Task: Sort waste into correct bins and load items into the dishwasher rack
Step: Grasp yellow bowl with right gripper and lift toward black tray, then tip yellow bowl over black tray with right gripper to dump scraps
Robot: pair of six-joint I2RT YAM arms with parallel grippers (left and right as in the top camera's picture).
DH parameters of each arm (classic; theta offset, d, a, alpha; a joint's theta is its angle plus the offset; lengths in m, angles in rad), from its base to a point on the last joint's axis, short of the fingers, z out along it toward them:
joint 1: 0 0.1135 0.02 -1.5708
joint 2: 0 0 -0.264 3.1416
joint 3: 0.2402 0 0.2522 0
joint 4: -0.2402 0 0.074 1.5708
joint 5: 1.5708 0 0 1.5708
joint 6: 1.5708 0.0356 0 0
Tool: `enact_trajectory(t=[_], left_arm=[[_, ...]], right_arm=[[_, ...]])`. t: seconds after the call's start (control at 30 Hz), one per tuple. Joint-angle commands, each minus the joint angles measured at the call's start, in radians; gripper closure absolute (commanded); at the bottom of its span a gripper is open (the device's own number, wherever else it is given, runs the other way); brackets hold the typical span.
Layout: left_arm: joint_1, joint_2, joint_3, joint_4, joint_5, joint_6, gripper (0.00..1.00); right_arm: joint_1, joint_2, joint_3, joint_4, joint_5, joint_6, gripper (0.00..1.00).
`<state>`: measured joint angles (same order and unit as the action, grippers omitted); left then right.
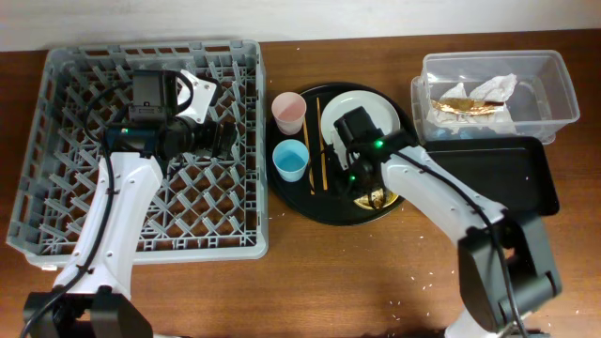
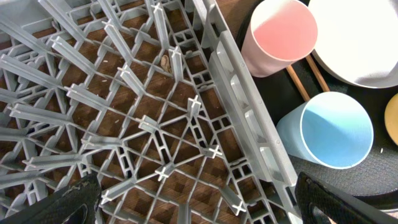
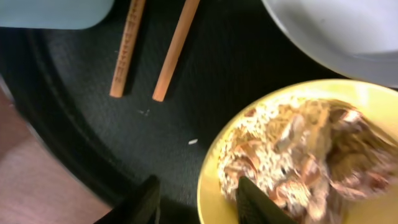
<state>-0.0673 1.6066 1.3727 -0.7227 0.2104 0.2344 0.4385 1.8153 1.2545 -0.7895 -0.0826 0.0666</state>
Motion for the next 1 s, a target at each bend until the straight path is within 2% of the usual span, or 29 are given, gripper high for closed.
enact_trajectory(t=[0.0, 0.07, 0.13, 0.17, 0.47, 0.57, 0.7, 0.83, 0.97], left_arm=[[-0.005, 0.005, 0.018, -0.001, 0.011, -0.013, 0.01], [-0.005, 0.005, 0.018, -0.001, 0.011, -0.013, 0.01], [-0.005, 0.005, 0.018, -0.001, 0.01, -0.013, 0.01], [-0.005, 0.005, 0.018, -0.001, 0.011, -0.013, 0.01], [-0.005, 0.005, 0.018, -0.001, 0.011, -0.013, 0.01], [-0.005, 0.005, 0.018, -0.001, 0.01, -0.013, 0.01], [-0.005, 0.005, 0.018, -0.001, 0.01, -0.013, 0.01], [-0.005, 0.005, 0.018, -0.001, 0.01, -0.013, 0.01], [-0.005, 0.005, 0.018, -0.001, 0.011, -0.013, 0.01]], right_arm=[[0.008, 0.071, -0.01, 0.02, 0.008, -0.01, 0.64], [0.008, 0.101, -0.01, 0.023, 0.008, -0.01, 0.71], [0.008, 0.105, -0.01, 0.023, 0.009, -0.006, 0.91], [0.008, 0.1, -0.009, 0.023, 0.008, -0.006, 0.96], [-0.002, -0.06, 0.085, -0.073, 0.008, 0.026, 0.96], [-0.051, -0.158, 0.111, -0.145, -0.015, 0.075, 0.96], [-0.2, -0.303, 0.111, -0.238, -0.138, 0.068, 0.96], [-0.377, -0.343, 0.098, -0.271, -0.308, -0.087, 0.96], [-0.509, -0.33, 0.029, -0.213, -0.457, -0.201, 0.96]])
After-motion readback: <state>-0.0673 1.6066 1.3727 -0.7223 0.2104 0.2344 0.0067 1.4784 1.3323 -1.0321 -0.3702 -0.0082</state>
